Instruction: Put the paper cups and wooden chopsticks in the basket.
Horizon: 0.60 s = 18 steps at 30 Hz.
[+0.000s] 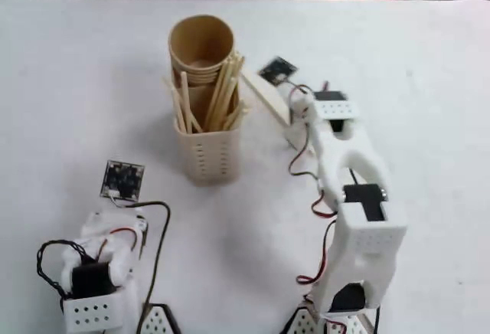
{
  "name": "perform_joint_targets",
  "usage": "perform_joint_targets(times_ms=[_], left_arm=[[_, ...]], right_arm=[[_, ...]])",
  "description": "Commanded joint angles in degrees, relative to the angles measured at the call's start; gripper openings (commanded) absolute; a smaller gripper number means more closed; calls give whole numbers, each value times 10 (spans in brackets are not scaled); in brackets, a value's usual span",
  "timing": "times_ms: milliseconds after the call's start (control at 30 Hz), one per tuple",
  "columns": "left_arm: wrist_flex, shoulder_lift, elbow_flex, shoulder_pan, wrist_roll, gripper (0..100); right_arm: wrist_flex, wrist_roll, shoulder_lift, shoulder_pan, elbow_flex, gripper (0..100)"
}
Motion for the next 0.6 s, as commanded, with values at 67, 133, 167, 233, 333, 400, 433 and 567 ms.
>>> perform_joint_targets(times_ms=[67, 133, 167, 233, 333, 400, 433, 567], left_arm=[[4, -5, -1, 0, -4, 99], [4, -5, -1, 0, -4, 99], [4, -5, -1, 0, -4, 99], [4, -5, -1, 0, -4, 99], [4, -5, -1, 0, -4, 99], [4, -5, -1, 0, -4, 99], [4, -5, -1, 0, -4, 99], [4, -5, -1, 0, -4, 99]], right_arm=[[128, -51, -93, 55, 18, 18], [112, -50, -150, 82, 62, 18], [99, -50, -187, 96, 94, 18], [63, -49, -282, 121, 171, 18], [12, -35, -426, 114, 305, 17], [0, -36, -496, 73, 372, 17], [3, -44, -516, 51, 391, 17], [11, -74, -513, 23, 408, 17]])
